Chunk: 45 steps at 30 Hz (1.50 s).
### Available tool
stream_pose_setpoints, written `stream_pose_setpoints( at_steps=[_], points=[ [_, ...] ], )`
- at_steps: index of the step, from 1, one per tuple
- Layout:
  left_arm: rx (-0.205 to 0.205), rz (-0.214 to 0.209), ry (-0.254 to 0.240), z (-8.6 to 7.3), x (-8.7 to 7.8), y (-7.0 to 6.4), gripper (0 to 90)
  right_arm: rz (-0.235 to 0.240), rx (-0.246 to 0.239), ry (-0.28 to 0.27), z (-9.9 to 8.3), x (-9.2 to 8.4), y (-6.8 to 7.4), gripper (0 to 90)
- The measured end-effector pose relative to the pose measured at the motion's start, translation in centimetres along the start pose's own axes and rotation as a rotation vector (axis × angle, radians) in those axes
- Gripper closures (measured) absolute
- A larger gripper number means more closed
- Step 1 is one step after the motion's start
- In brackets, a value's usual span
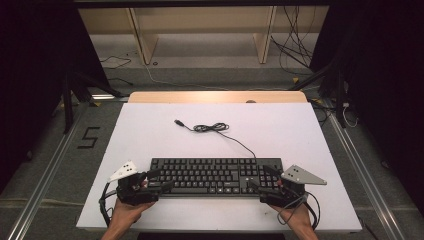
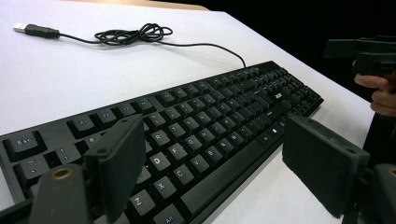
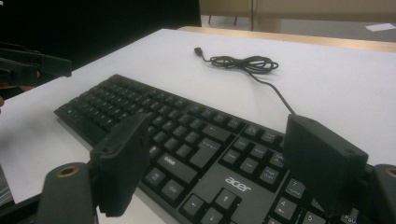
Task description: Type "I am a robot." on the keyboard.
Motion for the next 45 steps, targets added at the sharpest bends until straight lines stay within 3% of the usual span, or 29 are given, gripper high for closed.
stream_pose_setpoints(
  at_steps=[18,45],
  points=[
    [-0.006,0.011,-0.003,0.1,-0.1,0.3,21.5,0.014,0.008,0.018,0.1,0.8,0.6,25.7],
    [-0.022,0.033,0.002,0.1,-0.2,0.8,22.5,0.077,-0.007,0.063,1.4,4.4,2.7,29.3]
  ],
)
Point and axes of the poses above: each handheld gripper's, and its own axes: x roughly forward along the jaws, z roughly out of its top, y roughly to its left, the point moved 10 cm from there along x, roughly forward along the jaws, and after that the axes turned 3 degrees about -z, right-handed, at the moved point
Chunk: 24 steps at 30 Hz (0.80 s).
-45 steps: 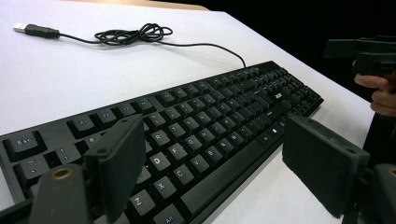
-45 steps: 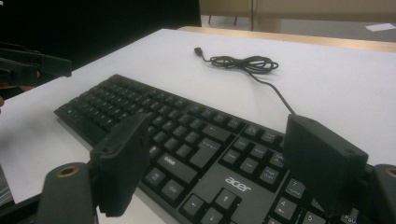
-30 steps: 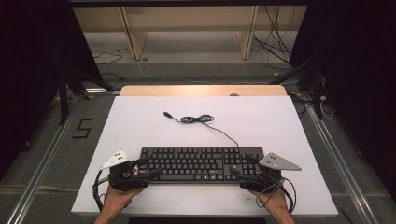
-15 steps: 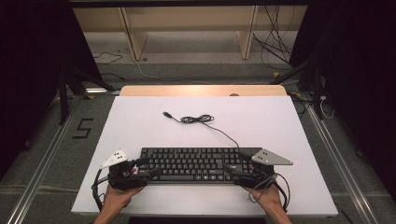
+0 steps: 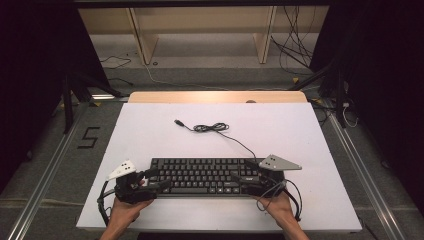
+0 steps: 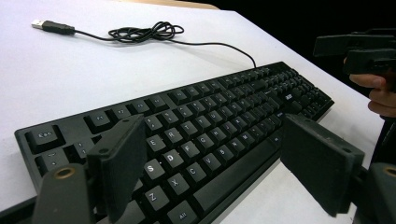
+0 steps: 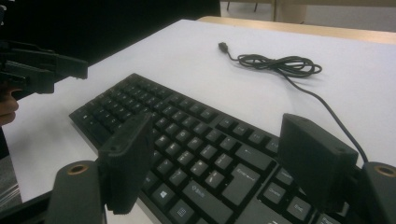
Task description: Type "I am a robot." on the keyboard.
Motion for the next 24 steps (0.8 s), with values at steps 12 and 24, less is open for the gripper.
stream_pose_setpoints(
  at_steps=[12,24],
  points=[
    [-0.008,0.043,0.025,-0.3,-0.3,1.0,29.6,0.033,-0.020,0.049,0.4,2.5,1.5,42.7],
    [-0.026,0.127,0.091,-1.2,-0.8,2.7,60.6,0.067,-0.053,0.131,0.2,6.0,3.1,73.2]
  ],
)
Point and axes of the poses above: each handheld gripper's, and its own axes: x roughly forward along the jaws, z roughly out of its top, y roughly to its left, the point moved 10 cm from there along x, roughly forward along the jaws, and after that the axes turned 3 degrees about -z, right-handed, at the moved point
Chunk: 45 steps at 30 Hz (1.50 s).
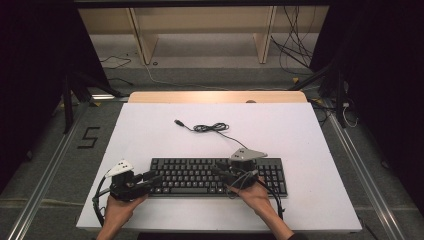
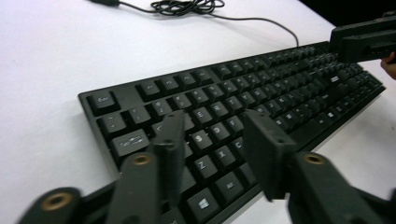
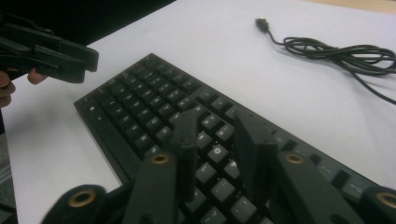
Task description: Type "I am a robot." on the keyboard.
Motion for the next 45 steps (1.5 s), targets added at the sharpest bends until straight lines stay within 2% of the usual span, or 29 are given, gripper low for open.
stream_pose_setpoints(
  at_steps=[1,5,6,10,16,21,26,45],
  points=[
    [0.000,0.005,0.005,-0.1,0.0,0.1,60.6,0.000,0.000,0.000,0.0,0.0,0.0,73.2],
    [0.007,0.030,0.039,-0.5,0.0,0.6,73.0,0.006,0.004,0.024,0.1,1.0,0.3,80.3],
    [0.011,0.036,0.044,-0.6,0.0,0.6,73.0,0.007,0.006,0.024,0.1,1.3,0.3,82.3],
    [0.031,0.055,0.071,-0.9,0.0,0.9,83.1,0.005,0.008,0.052,0.1,2.3,0.3,89.5],
    [0.040,0.064,0.102,-1.2,0.1,1.2,88.7,0.005,0.011,0.083,-0.2,3.4,0.5,90.0],
    [0.044,0.069,0.123,-1.5,0.2,1.4,88.8,0.002,0.000,0.125,-0.6,4.6,0.8,90.0],
    [0.044,0.069,0.139,-1.7,0.3,1.4,88.9,-0.008,0.005,0.143,-0.8,5.2,0.8,90.0],
    [0.042,0.075,0.178,-2.2,0.6,1.7,88.8,-0.019,0.005,0.181,-1.4,6.3,0.8,90.0]
  ],
)
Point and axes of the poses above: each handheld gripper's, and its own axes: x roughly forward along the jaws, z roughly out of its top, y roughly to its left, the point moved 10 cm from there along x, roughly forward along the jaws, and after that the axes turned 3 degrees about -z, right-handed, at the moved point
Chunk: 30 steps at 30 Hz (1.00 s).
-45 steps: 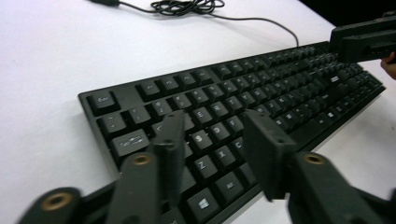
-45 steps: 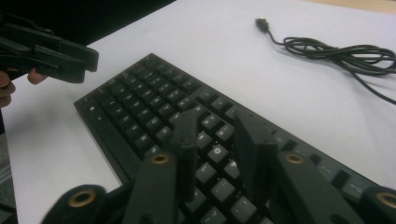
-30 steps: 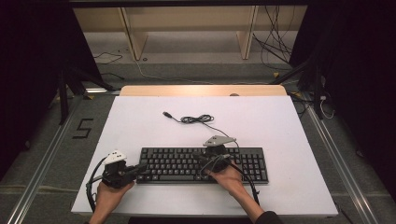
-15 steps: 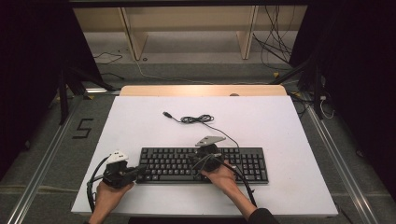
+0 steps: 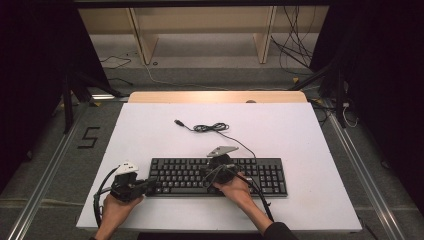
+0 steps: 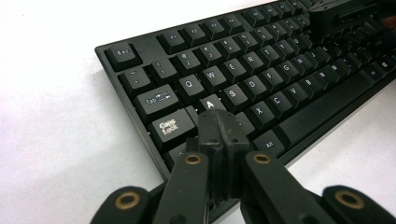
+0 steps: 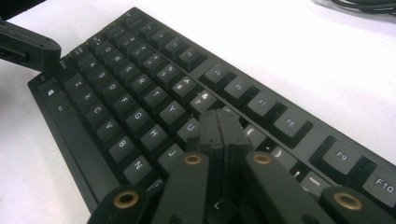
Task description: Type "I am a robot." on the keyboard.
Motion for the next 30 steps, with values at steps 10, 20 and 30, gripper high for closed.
stream_pose_setpoints(
  at_steps=[10,20,30],
  points=[
    [-0.003,0.003,0.030,-0.37,0.29,0.12,88.9,-0.004,-0.006,0.010,-0.14,0.29,-0.02,90.0],
    [-0.012,-0.001,0.055,-0.67,0.42,0.27,89.1,-0.024,-0.025,0.015,-0.42,0.58,0.07,90.0],
    [-0.009,-0.005,0.032,-0.34,0.22,0.14,88.8,-0.001,0.022,-0.010,-0.01,0.23,0.03,88.7]
  ],
)
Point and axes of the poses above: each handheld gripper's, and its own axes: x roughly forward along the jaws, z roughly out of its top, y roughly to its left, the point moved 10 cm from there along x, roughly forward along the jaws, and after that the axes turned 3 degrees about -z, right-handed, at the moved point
